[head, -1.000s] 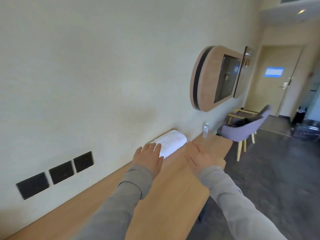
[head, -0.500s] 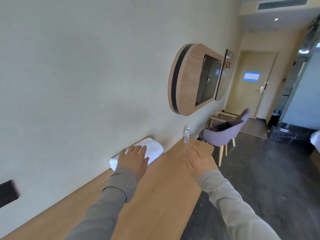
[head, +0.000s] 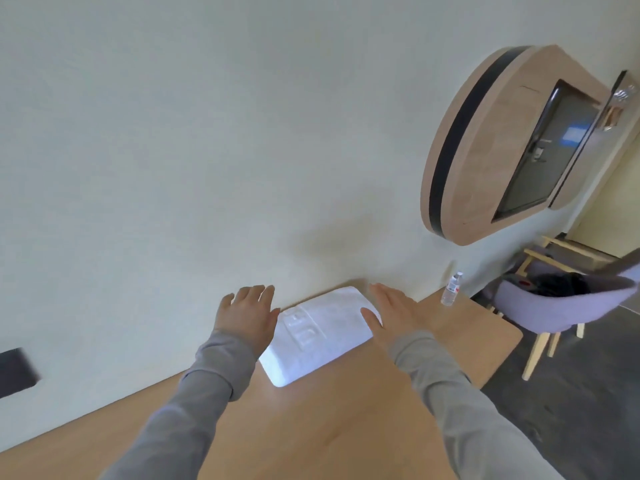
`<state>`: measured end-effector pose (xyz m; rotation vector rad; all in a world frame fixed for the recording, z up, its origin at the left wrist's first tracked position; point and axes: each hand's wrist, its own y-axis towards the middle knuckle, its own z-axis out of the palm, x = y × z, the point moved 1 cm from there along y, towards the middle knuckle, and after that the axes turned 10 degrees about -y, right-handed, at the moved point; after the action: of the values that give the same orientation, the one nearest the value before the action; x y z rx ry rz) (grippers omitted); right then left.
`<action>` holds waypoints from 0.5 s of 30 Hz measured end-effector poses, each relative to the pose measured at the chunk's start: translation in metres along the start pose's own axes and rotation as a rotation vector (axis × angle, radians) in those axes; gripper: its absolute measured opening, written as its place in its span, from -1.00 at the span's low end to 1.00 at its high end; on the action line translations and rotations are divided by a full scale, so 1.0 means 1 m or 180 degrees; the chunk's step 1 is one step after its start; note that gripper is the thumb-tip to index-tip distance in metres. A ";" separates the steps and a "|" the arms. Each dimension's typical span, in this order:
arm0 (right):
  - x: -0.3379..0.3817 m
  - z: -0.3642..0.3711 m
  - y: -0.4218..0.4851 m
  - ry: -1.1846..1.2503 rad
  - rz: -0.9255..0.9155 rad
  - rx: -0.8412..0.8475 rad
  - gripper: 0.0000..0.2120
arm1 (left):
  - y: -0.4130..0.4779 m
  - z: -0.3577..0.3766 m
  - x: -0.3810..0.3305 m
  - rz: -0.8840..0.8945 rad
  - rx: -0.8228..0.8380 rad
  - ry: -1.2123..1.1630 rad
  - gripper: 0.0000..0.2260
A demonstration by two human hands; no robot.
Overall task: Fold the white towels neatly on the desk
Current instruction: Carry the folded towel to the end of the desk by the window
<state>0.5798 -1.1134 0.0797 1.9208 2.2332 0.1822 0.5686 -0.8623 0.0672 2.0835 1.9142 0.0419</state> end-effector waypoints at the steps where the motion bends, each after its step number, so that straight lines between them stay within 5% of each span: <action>1: -0.001 0.005 0.010 -0.0038 -0.0086 -0.0020 -0.50 | 0.004 0.003 0.003 -0.0088 -0.0005 -0.0004 -0.57; 15: -0.076 0.081 0.159 0.0338 -0.1197 0.0078 -0.49 | 0.096 0.062 -0.069 -0.1078 -0.0278 0.0182 -0.56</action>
<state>0.7617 -1.1664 0.0403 1.4940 2.6252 0.2049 0.6680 -0.9484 0.0448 1.6962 2.2304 0.1079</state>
